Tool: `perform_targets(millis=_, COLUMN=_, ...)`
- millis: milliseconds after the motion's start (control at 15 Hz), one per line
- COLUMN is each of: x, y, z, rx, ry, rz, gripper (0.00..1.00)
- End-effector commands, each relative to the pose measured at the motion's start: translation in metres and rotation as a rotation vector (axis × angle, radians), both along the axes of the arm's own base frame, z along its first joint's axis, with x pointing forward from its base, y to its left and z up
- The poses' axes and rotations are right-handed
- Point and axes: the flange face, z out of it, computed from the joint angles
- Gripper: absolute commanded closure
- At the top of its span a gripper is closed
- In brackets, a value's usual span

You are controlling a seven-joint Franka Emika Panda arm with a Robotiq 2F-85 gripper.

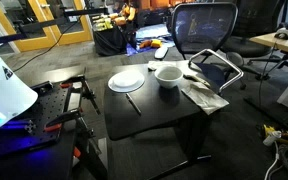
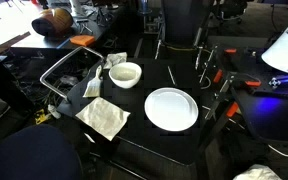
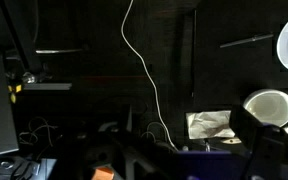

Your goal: Put the pen in the bowl

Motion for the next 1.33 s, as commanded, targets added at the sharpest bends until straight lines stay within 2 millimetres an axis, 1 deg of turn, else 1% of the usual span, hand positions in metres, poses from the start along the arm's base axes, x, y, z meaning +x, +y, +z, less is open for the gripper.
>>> perform_targets(millis=0, x=0.0, y=0.0, z=0.001, rx=0.0, ry=0.001, rz=0.0, gripper=0.0)
perform_targets(millis=333, x=0.0, y=0.0, z=0.001, rx=0.0, ry=0.001, rz=0.0, gripper=0.0)
perform_targets(millis=467, x=0.002, y=0.006, z=-0.005, rx=0.02, ry=-0.007, rz=-0.007, gripper=0.0)
perform_targets(millis=600, x=0.003, y=0.016, z=-0.013, rx=0.045, ry=-0.007, rz=-0.017, gripper=0.0)
perform_targets(millis=933, x=0.002, y=0.054, z=-0.038, rx=0.122, ry=-0.006, rz=-0.062, gripper=0.0)
perform_targets(millis=1133, x=0.002, y=0.079, z=-0.059, rx=0.171, ry=0.009, rz=-0.13, gripper=0.0)
perform_targets(millis=1267, x=-0.002, y=0.09, z=-0.074, rx=0.201, ry=0.022, rz=-0.181, gripper=0.0)
